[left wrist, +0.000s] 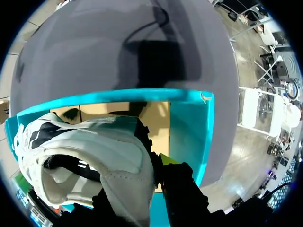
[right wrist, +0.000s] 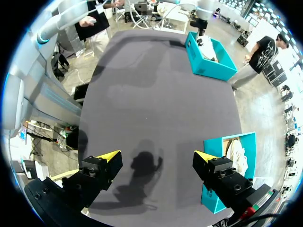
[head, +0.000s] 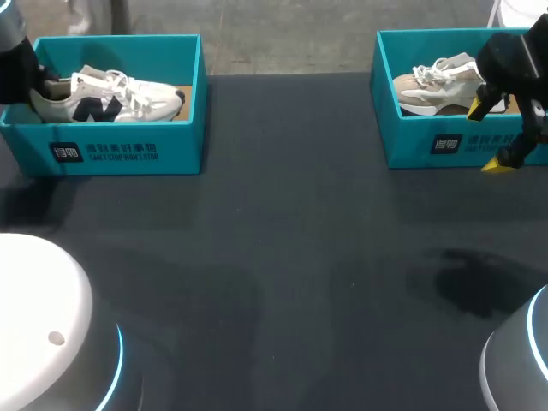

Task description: Take the shoe out of the shoebox, open the shoe tongue, remove and reinsert the insole, then place the shoe into the shoebox

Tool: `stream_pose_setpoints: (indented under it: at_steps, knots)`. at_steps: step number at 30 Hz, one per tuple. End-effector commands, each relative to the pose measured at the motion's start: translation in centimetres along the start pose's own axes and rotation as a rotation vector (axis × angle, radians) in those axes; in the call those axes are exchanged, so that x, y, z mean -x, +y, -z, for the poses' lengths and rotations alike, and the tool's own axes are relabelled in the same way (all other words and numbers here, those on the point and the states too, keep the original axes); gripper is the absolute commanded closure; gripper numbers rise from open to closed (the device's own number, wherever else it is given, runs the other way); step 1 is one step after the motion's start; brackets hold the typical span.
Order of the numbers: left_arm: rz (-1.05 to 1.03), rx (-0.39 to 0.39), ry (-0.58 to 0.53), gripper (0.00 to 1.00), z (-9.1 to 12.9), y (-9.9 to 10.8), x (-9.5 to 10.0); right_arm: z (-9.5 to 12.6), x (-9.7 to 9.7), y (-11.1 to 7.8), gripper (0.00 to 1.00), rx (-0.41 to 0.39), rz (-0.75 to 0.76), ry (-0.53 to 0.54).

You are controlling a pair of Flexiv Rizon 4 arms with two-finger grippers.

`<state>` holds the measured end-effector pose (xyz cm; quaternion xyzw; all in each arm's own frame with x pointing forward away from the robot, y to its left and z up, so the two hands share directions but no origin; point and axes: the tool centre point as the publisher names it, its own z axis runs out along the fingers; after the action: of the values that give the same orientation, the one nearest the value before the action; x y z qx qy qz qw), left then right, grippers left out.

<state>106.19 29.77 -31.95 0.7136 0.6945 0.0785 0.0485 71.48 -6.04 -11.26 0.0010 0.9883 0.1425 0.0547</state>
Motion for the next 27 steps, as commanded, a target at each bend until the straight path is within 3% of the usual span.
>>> stream_pose_setpoints:
  at_steps: [1,14,27]
  knots:
    - [-0.002,0.003,0.000,1.00,-0.2,-0.4,0.1,0.0,0.2,0.1,0.00,-0.004,-0.001,0.005]
    - [-0.013,-0.037,0.024,1.00,-2.9,-1.2,0.4,0.0,0.2,0.1,0.00,-0.004,-0.001,0.005]
    - [-0.010,-0.065,0.034,1.00,-4.2,-1.4,0.4,0.0,0.2,0.1,0.00,-0.004,-0.001,0.005]
